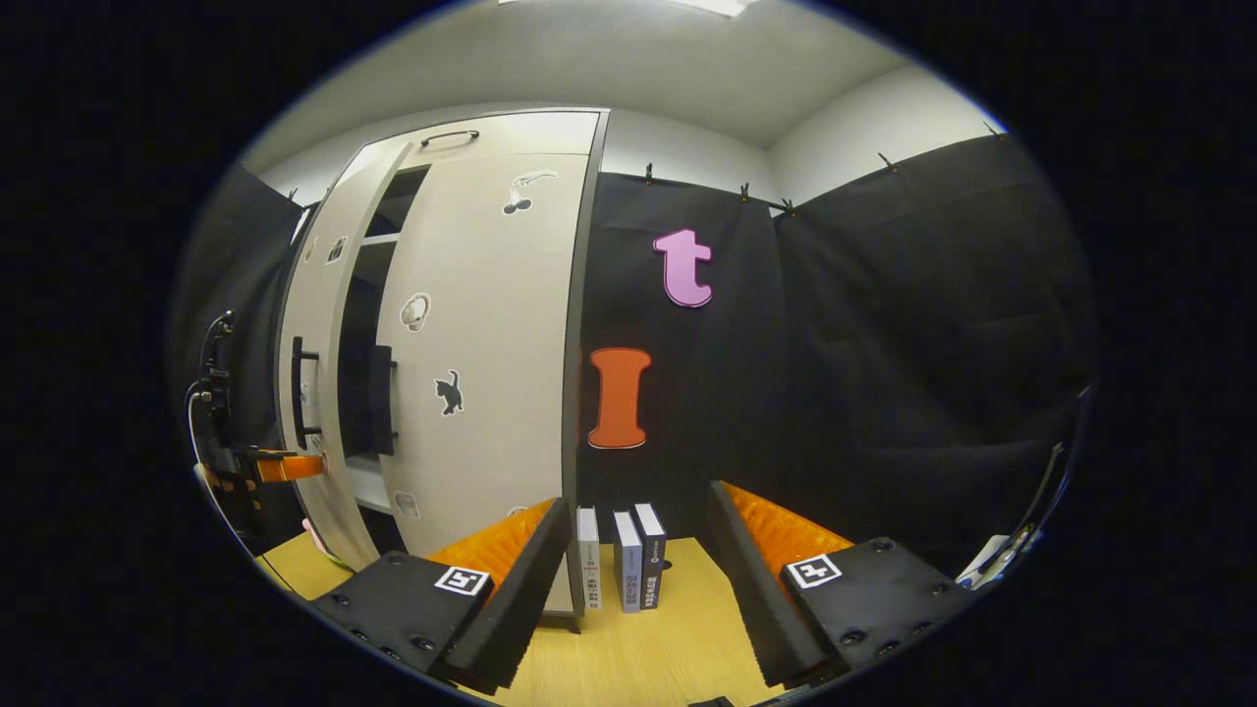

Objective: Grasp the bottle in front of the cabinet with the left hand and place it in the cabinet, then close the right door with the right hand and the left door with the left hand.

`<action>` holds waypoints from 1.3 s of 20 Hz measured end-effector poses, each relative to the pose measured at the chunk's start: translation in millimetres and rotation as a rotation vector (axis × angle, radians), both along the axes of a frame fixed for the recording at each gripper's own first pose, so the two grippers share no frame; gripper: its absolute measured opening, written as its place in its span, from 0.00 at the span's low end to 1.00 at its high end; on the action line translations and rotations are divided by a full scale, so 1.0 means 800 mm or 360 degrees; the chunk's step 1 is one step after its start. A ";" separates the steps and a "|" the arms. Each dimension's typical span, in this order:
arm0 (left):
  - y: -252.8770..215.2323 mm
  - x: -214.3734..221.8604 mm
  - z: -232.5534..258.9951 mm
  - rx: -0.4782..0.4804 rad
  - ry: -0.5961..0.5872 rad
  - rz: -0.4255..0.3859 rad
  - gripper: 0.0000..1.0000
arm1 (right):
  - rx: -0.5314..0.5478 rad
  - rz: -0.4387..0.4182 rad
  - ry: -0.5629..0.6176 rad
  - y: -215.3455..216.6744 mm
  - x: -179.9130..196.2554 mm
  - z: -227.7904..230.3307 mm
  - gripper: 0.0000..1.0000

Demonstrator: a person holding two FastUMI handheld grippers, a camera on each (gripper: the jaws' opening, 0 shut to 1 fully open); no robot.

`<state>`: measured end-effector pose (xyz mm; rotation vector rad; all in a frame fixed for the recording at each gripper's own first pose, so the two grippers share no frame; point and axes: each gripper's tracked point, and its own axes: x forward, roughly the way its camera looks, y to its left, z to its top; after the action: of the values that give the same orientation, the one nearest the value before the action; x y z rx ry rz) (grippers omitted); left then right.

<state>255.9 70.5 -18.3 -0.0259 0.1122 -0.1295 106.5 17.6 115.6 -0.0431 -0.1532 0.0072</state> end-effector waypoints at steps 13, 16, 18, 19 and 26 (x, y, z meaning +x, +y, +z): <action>0.000 0.001 0.001 0.0062 0.0005 0.0102 0.94 | -0.0015 -0.0011 0.0067 -0.024 0.034 -0.011 0.94; -0.002 -0.003 -0.001 0.0048 0.0041 0.0155 0.95 | -0.0011 0.0004 0.0073 -0.029 0.041 -0.010 0.94; -0.010 -0.021 0.001 0.0016 0.0062 0.0154 0.95 | -0.0016 0.0017 0.0070 -0.032 0.047 -0.007 0.94; -0.013 -0.031 0.004 0.0013 0.0068 0.0154 0.95 | -0.0017 0.0026 0.0069 -0.034 0.048 -0.005 0.94; -0.037 -0.090 0.054 0.0044 0.0009 0.0171 0.95 | -0.0035 0.0070 0.0070 -0.047 0.052 0.003 0.94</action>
<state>183.7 40.6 24.9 -0.0050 0.1182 -0.0205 148.1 -19.7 117.9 -0.0614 -0.1103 0.0536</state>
